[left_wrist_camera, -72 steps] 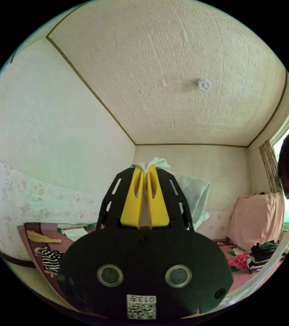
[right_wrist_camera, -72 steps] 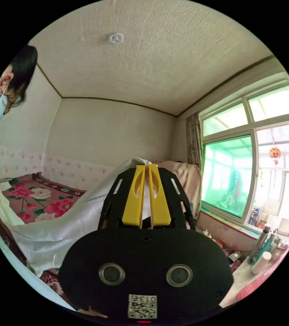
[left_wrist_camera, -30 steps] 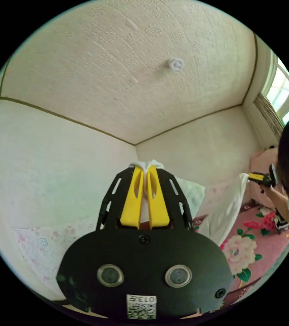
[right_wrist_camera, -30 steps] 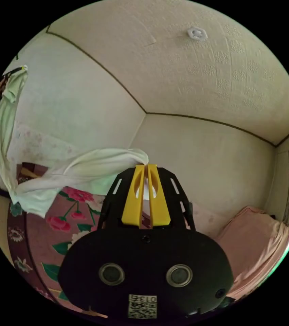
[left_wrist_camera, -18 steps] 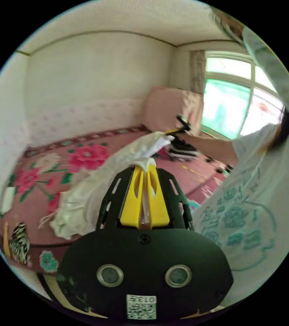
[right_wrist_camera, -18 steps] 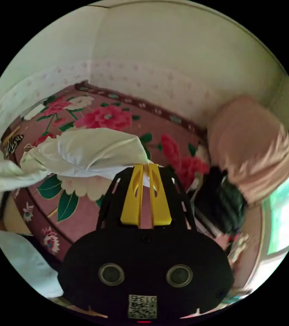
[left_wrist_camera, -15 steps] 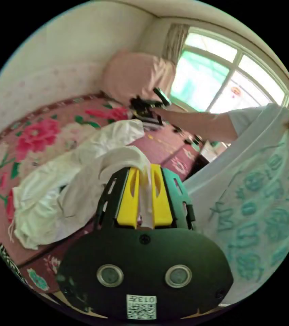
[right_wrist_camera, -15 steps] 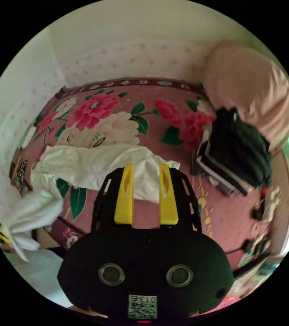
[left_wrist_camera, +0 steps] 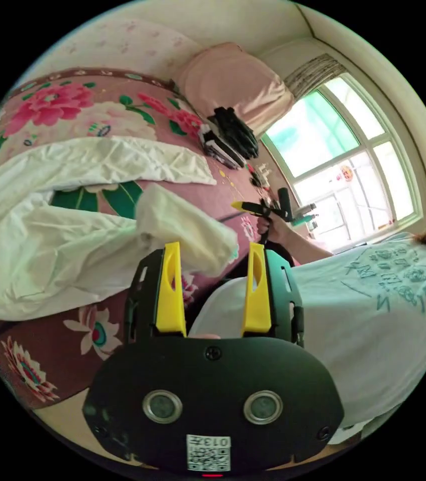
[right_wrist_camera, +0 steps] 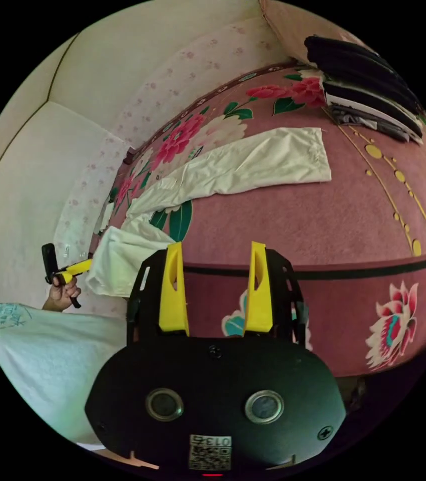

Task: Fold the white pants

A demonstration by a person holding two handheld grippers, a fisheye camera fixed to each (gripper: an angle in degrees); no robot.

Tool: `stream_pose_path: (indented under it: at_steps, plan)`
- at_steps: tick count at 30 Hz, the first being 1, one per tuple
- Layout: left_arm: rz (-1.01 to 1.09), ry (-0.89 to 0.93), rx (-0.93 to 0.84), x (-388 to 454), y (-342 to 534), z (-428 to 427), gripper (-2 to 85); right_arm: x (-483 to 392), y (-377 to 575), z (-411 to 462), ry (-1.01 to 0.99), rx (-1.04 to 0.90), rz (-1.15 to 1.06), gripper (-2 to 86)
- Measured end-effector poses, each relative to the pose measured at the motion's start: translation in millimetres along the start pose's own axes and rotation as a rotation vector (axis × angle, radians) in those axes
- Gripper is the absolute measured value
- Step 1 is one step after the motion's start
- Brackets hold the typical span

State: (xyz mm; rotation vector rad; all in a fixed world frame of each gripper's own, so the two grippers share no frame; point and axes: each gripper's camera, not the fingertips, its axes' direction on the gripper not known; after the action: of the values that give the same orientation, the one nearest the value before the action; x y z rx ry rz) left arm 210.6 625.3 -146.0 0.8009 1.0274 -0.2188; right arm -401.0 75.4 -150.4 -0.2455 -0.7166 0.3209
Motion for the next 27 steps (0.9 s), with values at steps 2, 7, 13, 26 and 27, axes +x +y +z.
stream_pose_path:
  at_steps: [2, 7, 13, 26, 27]
  plan:
    - [0.115, 0.068, -0.033, 12.4, -33.5, 18.1, 18.8, -8.2, 8.0, 21.1, -0.046, 0.006, 0.008, 17.7]
    - [0.166, 0.326, 0.000, 13.9, -75.8, 16.3, 19.5, -37.4, 4.5, 59.5, -0.055, -0.050, -0.065, 18.0]
    - [-0.227, -0.032, 0.325, -109.1, -9.6, -140.7, 19.4, -92.5, 11.8, 122.7, -0.005, -0.175, -0.264, 18.7]
    - [-0.937, -0.416, 0.367, -311.7, 88.4, -276.4, 22.8, -186.9, 44.2, 310.9, 0.336, -0.561, -0.647, 8.2]
    - [-0.954, -0.379, 0.347, -316.9, 87.7, -273.1, 21.2, -182.8, 41.8, 309.6, 0.303, -0.573, -0.612, 7.3]
